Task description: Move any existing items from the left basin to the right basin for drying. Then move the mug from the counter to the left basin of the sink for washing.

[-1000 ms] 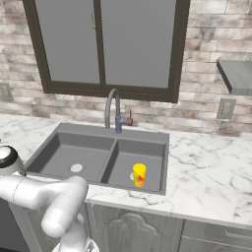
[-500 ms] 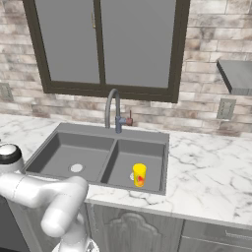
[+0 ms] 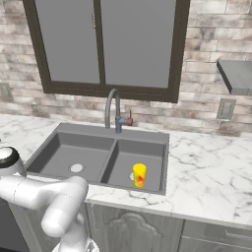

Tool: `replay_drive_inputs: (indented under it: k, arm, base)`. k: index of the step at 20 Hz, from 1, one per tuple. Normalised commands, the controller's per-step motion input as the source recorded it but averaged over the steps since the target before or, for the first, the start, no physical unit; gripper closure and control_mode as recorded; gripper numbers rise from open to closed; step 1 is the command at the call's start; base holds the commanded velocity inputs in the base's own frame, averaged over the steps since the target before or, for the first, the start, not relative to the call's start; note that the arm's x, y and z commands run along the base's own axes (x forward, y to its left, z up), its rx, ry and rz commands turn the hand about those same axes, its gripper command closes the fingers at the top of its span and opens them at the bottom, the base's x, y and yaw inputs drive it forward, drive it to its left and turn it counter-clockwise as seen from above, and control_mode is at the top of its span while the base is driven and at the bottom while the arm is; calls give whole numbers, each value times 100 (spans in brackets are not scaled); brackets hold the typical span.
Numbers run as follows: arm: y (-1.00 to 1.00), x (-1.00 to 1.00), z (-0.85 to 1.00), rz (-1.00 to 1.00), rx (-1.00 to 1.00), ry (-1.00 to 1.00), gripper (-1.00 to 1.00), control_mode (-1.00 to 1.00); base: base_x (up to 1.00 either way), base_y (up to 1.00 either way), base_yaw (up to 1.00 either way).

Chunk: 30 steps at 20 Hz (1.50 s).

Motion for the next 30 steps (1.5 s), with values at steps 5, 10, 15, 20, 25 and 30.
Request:
replay_drive_inputs:
  k: [5, 10, 15, 20, 25, 30]
  arm:
    - [21, 9, 0, -4, 0, 7, 100, -100]
    - [6, 0, 0, -2, 0, 5, 100, -100]
    - [0, 0, 0, 0, 0, 1, 100, -100]
    - [0, -1, 2, 0, 0, 0, 100, -100]
    - [-8, -7, 29, -4, 0, -1, 100, -100]
    - [-27, -3, 46, -6, -2, -1, 100, -100]
  base:
    - [0, 0, 0]
    - [0, 0, 0]
    - [0, 0, 0]
    - [0, 0, 0]
    - [0, 0, 0]
    - [0, 0, 0]
